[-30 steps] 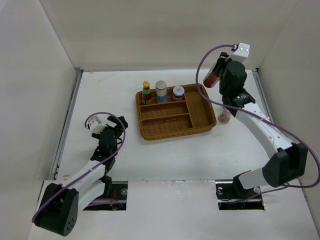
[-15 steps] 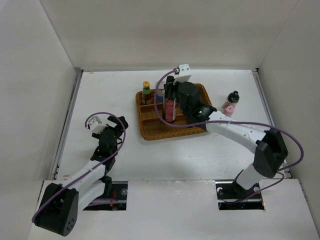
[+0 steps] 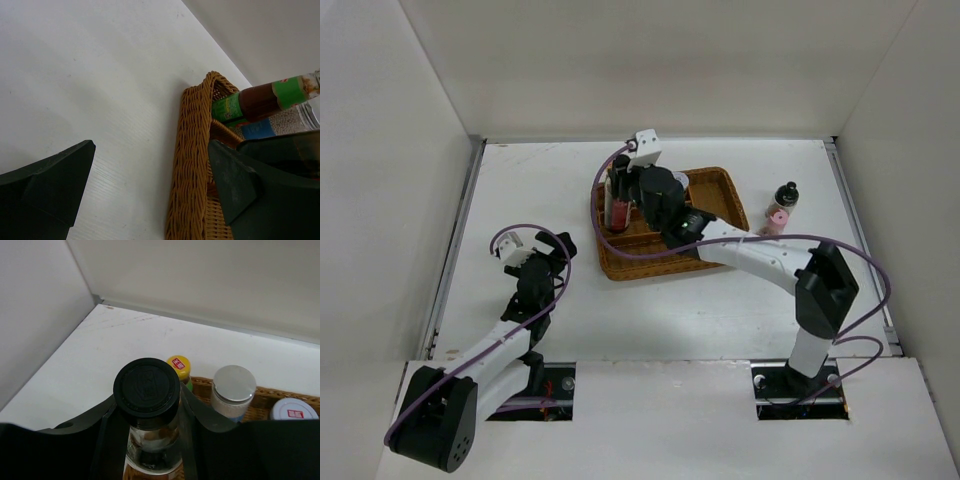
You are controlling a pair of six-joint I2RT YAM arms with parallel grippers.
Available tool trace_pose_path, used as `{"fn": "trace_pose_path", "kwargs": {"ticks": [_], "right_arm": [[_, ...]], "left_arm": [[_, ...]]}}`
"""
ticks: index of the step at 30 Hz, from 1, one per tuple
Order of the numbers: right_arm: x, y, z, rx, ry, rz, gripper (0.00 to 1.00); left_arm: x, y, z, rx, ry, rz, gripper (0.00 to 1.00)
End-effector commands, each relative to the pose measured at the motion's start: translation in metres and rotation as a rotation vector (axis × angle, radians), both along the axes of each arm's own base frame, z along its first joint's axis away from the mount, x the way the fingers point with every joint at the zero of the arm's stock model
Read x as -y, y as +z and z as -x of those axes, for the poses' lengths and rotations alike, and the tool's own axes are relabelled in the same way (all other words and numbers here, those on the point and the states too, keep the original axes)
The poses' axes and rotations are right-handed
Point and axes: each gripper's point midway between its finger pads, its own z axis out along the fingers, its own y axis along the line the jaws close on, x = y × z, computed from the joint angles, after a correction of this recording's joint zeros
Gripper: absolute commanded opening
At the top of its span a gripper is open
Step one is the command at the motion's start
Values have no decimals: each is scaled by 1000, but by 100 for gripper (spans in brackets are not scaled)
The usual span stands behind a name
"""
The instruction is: Organize the condiment bottles
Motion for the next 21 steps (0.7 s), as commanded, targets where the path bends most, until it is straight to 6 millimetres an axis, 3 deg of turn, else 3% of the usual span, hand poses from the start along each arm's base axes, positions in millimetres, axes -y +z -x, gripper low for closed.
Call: {"fn": "trace_pose_path", "kwargs": {"ticks": [1,7,16,21], "right_arm": [[-12,87,-2,172,4,-211,27],[-35,43,-8,136,6,-134,27],[-36,-4,-9,84,-8,-72,30],[-36,-28,-8,43,-7,-60,47]], "left_arm": [[-1,5,-2,35,1,22,100],[-3,6,-1,41,10,23,100],[2,5,-3,33,-9,25,100],[-1,4,-3,31,-1,24,100]]}}
